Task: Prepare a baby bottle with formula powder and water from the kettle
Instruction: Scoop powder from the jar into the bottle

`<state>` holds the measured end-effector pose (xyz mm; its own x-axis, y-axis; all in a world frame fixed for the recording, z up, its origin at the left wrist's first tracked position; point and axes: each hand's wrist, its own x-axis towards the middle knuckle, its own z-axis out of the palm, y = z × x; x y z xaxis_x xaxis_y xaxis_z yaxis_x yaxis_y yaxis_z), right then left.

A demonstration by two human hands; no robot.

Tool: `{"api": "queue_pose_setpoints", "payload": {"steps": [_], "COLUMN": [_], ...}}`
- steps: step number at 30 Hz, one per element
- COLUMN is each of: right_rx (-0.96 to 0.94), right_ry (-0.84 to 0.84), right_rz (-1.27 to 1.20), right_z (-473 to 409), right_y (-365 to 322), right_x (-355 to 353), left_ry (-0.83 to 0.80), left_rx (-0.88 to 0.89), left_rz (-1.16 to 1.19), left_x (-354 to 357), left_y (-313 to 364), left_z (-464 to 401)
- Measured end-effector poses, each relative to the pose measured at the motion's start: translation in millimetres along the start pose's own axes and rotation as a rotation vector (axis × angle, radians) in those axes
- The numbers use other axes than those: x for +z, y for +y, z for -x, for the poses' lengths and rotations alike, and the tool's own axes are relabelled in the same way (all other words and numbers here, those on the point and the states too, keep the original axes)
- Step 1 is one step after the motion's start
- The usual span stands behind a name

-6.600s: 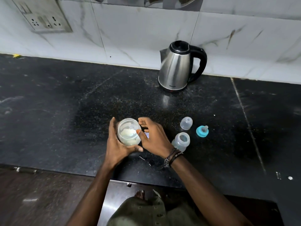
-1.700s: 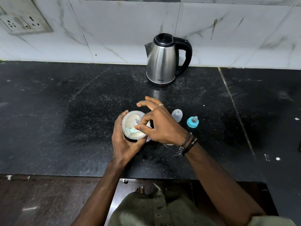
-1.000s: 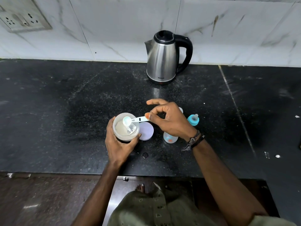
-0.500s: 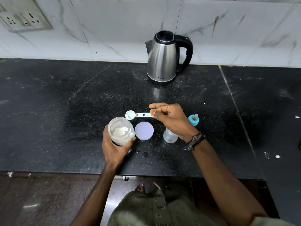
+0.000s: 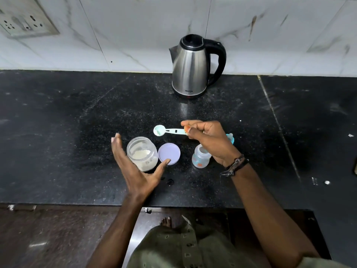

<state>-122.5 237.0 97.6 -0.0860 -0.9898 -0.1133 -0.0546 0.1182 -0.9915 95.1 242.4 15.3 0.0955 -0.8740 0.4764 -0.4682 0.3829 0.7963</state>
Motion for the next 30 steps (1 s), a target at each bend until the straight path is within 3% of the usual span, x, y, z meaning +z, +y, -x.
{"api": "queue_pose_setpoints", "payload": {"steps": [3,6,14,19,30], "right_rx": [-0.001,0.001,0.012,0.026,0.081], "right_ry": [0.026,0.063,0.176,0.216,0.268], "right_rz": [-0.034,-0.051,-0.069,-0.086,-0.084], "right_z": [4,9,28,38,47], "right_y": [-3,-3,3,9,16], "right_x": [-11,-25,-59,-72,-92], "left_ry": [-0.013,-0.085,-0.378,-0.497,-0.449], "left_rx": [0.102,0.097,-0.149,-0.208,-0.277], "left_rz": [0.032,0.11,0.241,0.199,0.233], "left_x": [13,31,84,107,116], "left_y": [24,38,49,34,33], "left_z": [-3,1,27,38,31]}}
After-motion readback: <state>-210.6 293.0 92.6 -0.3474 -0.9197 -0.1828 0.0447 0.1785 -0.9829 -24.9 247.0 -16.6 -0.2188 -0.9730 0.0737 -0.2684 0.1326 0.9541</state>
